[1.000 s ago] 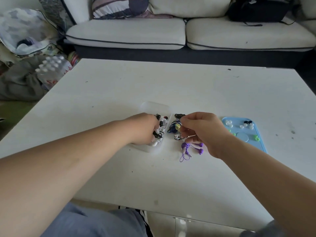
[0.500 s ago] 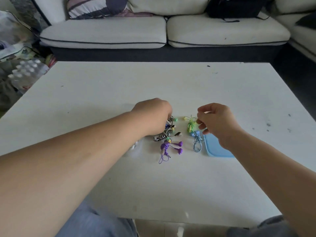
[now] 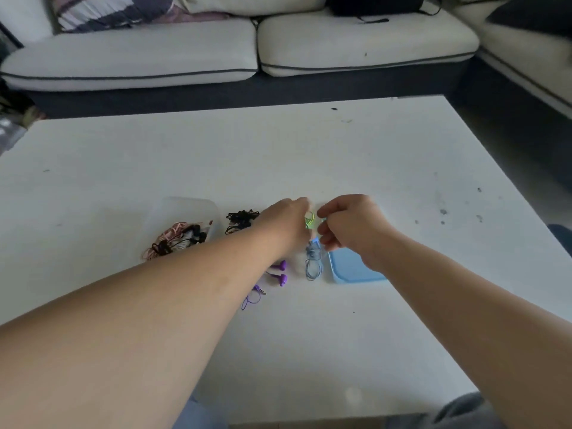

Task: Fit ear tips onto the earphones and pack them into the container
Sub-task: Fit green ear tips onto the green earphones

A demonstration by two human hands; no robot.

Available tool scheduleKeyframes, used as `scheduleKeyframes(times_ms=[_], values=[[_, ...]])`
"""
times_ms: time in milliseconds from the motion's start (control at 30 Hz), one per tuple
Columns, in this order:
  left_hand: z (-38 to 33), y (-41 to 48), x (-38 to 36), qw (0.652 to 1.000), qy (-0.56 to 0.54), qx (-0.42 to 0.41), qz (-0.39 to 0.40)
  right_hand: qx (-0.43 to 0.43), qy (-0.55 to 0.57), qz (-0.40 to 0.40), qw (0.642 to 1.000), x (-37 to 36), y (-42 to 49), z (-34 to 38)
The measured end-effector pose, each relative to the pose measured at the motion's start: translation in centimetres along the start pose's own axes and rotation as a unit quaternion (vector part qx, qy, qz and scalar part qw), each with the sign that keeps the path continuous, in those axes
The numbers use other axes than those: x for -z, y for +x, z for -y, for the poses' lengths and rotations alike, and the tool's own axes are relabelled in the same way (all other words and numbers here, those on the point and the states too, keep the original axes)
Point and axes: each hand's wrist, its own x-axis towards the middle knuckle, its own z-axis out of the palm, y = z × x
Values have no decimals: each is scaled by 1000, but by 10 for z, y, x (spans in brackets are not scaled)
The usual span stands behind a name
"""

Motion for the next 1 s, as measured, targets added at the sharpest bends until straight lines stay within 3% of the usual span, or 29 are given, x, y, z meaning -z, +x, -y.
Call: scheduleKeyframes(times_ms=[200,367,467,567,700,767,833,1000], values=[[7,-9,19,990,-127,66,-10,0,10,-4,1000,10,-8,-1],[6,-46,59,953,-292,65,-49,28,61,18,998,14,-26,4],[-4,-74,88,906,-417,58,-38,90,75,58,991,9,-42,12],[-19,-105,112,829,-556,62,-14,141,141,133,971,2,-68,25],[-32,-133,123,773,-629,76,34,166,194,225,940,-2,-99,26],[-34,-142,122,774,-623,92,63,152,239,252,925,0,-108,20],[-33,-146,119,803,-584,89,78,137,271,270,914,2,-114,18],[-28,-143,110,857,-501,84,84,105,257,227,934,10,-112,14]])
